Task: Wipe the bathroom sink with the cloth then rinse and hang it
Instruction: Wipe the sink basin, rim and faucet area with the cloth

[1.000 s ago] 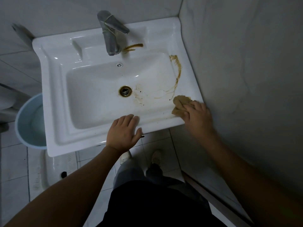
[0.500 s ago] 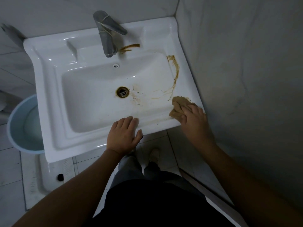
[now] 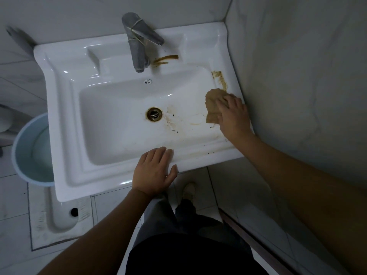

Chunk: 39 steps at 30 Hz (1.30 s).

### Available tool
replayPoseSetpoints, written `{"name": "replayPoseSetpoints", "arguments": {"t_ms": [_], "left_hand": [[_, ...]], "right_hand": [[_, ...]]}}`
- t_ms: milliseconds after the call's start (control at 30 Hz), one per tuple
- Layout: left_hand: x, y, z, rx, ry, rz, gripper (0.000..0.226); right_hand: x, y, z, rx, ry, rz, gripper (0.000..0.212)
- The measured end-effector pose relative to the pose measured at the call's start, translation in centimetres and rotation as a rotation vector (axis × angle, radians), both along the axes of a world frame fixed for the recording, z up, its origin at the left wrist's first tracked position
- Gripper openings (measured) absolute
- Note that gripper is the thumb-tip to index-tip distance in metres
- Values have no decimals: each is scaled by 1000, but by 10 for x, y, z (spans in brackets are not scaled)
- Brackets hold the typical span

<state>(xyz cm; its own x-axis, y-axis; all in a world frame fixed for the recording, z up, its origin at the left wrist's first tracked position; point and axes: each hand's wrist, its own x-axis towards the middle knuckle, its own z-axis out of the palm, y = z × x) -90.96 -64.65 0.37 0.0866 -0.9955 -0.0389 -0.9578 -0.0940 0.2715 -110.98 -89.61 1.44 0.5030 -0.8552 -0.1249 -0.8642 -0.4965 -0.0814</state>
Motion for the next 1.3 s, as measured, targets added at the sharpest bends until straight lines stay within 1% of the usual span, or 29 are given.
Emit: {"name": "replayPoseSetpoints", "arguments": {"t_ms": [67, 133, 267, 433, 567, 667, 733, 833, 933, 1033, 1167, 1300], "left_hand": [[0, 0, 1, 8, 1, 2, 51], [0, 0, 3, 16, 2, 7, 51], [0, 0, 2, 27, 0, 10, 53], [0, -1, -1, 3, -3, 10, 53], [-1, -1, -3, 14, -14, 17, 53], [-1, 0, -5, 11, -9, 24, 53], [0, 1, -5, 19, -8, 29, 53], [-1, 0, -3, 31, -8, 37, 52], [-2, -3, -1, 62, -1, 42, 53], [0, -6, 4, 70, 20, 26, 53], [-1, -13, 10, 87, 63, -63, 54], [-1, -14, 6, 96, 45, -120, 59]], "right_hand": [[-6, 5, 1, -1, -23, 13, 55], [-14, 19, 4, 10, -58, 19, 50], [-29, 45, 6, 55, -75, 6, 26], [-17, 24, 1, 27, -25, 54, 18], [9, -12, -5, -18, 13, 135, 19], [20, -30, -4, -42, -14, 87, 22], [20, -29, -3, -34, -43, 54, 32], [12, -8, -1, 20, -50, 46, 54], [-1, 24, 2, 20, -6, -28, 61], [-16, 41, 9, -22, 12, -54, 57], [-24, 32, 18, -13, -20, -37, 38], [-20, 15, 20, 3, -9, -12, 38]]}}
